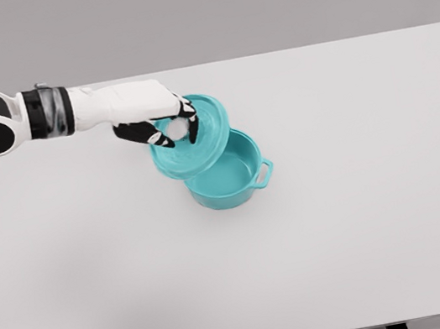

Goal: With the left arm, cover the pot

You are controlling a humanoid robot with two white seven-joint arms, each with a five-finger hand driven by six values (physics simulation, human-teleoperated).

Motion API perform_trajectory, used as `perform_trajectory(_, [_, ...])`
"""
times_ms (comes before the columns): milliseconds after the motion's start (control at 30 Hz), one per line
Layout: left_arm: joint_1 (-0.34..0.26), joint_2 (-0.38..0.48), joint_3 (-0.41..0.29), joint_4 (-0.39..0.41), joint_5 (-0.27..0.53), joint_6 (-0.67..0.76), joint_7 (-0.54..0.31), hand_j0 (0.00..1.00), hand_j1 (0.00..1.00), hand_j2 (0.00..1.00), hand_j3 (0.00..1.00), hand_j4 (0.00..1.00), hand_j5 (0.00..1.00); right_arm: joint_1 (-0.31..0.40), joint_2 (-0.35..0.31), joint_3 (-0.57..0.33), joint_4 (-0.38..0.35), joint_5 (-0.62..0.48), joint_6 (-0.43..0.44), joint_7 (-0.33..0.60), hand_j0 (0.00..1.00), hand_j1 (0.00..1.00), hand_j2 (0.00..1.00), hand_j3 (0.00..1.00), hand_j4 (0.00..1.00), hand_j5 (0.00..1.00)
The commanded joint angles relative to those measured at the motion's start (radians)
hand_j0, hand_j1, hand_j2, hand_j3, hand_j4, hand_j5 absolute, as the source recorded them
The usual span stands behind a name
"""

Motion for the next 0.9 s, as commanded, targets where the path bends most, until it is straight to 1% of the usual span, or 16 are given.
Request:
perform_trajectory(0, [0.0, -0.018, 0.001, -0.001, 0.009, 0.031, 0.0, 0.44, 0.44, 0.44, 0.44, 0.44, 0.44, -0.002, 0.0, 0.002, 0.0, 0.0, 0.0, 0.0, 1.0, 1.0, 1.0, 1.0, 1.0, 1.0])
perform_trajectory(167, [0.002, -0.032, -0.001, -0.006, 0.009, 0.044, 0.0, 0.45, 0.45, 0.45, 0.45, 0.45, 0.45, 0.0, 0.0, 0.0, 0.0, 0.0, 0.0, 0.0, 1.0, 1.0, 1.0, 1.0, 1.0, 1.0])
perform_trajectory(233, [0.008, -0.029, -0.004, -0.052, 0.022, 0.044, 0.0, 0.46, 0.46, 0.46, 0.46, 0.46, 0.46, -0.002, 0.0, 0.0, 0.0, 0.0, 0.0, 0.0, 1.0, 1.0, 1.0, 1.0, 1.0, 1.0])
perform_trajectory(300, [0.006, -0.027, -0.039, -0.099, 0.04, 0.045, 0.0, 0.46, 0.46, 0.46, 0.46, 0.46, 0.46, -0.002, 0.0, 0.0, 0.0, 0.0, -0.001, 0.0, 1.0, 1.0, 1.0, 1.0, 1.0, 1.0])
perform_trajectory(333, [0.008, -0.027, -0.042, -0.102, 0.042, 0.045, 0.0, 0.46, 0.46, 0.46, 0.46, 0.46, 0.46, 0.0, 0.0, 0.0, 0.0, 0.0, -0.001, 0.0, 1.0, 1.0, 1.0, 1.0, 1.0, 1.0])
perform_trajectory(500, [0.009, -0.018, -0.053, -0.092, 0.04, 0.057, 0.0, 0.47, 0.47, 0.47, 0.47, 0.47, 0.47, -0.002, 0.0, 0.0, 0.001, 0.0, -0.001, 0.0, 1.0, 1.0, 1.0, 1.0, 1.0, 1.0])
perform_trajectory(600, [0.008, -0.02, -0.063, -0.046, 0.037, 0.07, 0.0, 0.48, 0.48, 0.48, 0.48, 0.48, 0.48, 0.0, 0.0, 0.0, 0.0, 0.0, 0.0, 0.0, 1.0, 1.0, 1.0, 1.0, 1.0, 1.0])
perform_trajectory(767, [0.009, -0.024, -0.065, -0.042, 0.036, 0.07, 0.0, 0.51, 0.51, 0.51, 0.51, 0.51, 0.51, -0.002, 0.0, 0.0, 0.001, 0.0, -0.001, 0.0, 1.0, 1.0, 1.0, 1.0, 1.0, 1.0])
perform_trajectory(867, [0.006, -0.024, -0.077, -0.041, 0.036, 0.07, 0.0, 0.53, 0.53, 0.53, 0.53, 0.53, 0.53, -0.002, 0.0, 0.0, 0.0, 0.0, -0.001, 0.0, 1.0, 1.0, 1.0, 1.0, 1.0, 1.0])
